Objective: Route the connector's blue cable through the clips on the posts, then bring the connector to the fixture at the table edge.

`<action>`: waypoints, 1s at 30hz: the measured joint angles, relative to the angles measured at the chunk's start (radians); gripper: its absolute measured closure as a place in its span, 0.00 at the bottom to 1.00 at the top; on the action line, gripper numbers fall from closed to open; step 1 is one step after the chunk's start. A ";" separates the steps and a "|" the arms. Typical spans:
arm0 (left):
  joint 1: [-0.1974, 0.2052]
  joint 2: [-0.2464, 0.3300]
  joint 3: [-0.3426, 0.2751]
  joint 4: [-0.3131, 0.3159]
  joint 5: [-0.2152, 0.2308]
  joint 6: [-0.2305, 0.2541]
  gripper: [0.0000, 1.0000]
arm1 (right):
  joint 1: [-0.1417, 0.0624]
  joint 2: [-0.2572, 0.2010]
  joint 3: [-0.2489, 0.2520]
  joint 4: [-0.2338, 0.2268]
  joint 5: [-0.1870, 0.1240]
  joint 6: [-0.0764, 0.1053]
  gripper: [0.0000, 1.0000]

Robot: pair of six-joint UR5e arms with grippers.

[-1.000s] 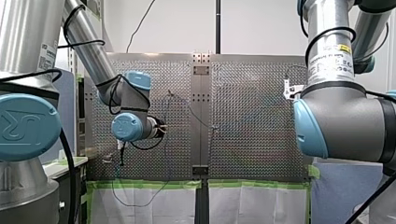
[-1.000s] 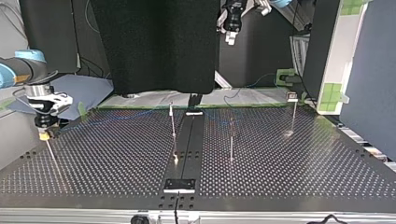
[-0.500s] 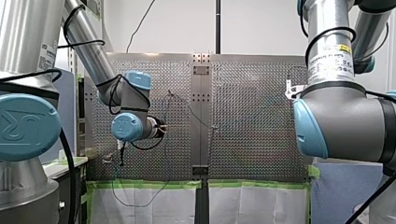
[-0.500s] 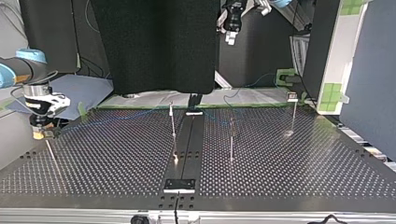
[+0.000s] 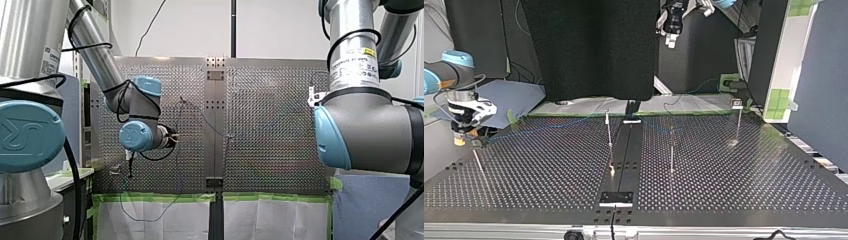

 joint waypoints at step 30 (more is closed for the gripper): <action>-0.004 0.001 0.001 0.002 0.004 0.000 0.00 | 0.129 -0.186 0.199 -0.127 0.239 0.031 0.00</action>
